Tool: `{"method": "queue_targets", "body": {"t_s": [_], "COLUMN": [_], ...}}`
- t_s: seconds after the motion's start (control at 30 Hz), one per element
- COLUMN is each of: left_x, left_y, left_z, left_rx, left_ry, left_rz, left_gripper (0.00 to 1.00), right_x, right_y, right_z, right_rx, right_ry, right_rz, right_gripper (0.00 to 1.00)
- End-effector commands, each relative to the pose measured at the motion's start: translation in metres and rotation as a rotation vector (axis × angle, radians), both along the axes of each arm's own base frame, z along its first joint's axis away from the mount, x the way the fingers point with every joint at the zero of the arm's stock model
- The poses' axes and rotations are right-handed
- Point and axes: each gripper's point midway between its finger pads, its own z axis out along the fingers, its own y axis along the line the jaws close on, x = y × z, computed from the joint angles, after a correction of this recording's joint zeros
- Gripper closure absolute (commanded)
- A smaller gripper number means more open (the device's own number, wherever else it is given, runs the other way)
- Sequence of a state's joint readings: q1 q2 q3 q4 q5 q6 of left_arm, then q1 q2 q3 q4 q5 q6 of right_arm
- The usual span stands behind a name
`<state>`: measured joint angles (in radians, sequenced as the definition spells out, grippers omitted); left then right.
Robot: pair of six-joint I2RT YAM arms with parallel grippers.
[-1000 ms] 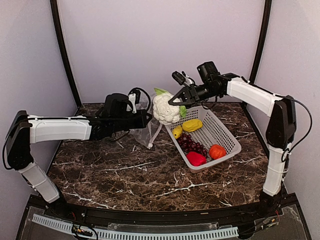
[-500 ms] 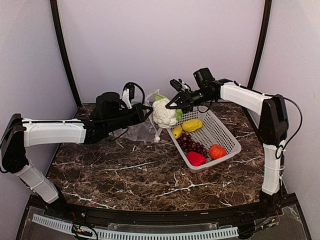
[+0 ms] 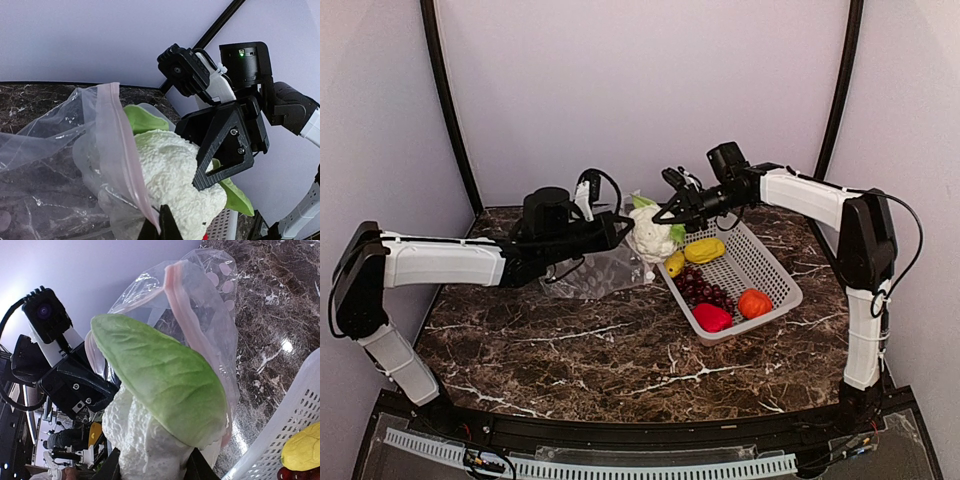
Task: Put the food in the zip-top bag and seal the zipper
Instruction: Place the fake vegetable in the zipper food storage bag.
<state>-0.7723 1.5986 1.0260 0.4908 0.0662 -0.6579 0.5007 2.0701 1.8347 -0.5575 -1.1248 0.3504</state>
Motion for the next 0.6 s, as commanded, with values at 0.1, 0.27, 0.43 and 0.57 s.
{"method": "queue_targets", "body": {"t_s": [0.1, 0.27, 0.43, 0.57], "left_x": [-0.016, -0.032, -0.032, -0.023], "left_y": [-0.029, -0.04, -0.04, -0.027], "left_z": [-0.003, 0.006, -0.009, -0.033], "left_rx": [0.185, 0.112, 0.153, 0.296], "left_ry": [-0.169, -0.169, -0.118, -0.039], "left_rz": [-0.235, -0.33, -0.338, -0.27], "left_gripper": [0.99, 0.99, 0.99, 0.99], "right_x": [-0.012, 0.003, 0.02, 0.02], "right_y": [0.01, 0.012, 0.005, -0.001], "right_z": [0.012, 0.005, 0.01, 0.021], "right_rx": [0.074, 0.05, 0.035, 0.081], "right_ry": [0.092, 0.099, 0.049, 0.029], "right_rz": [0.053, -0.006, -0.073, -0.061], "right_gripper": [0.82, 0.83, 0.82, 0.82]}}
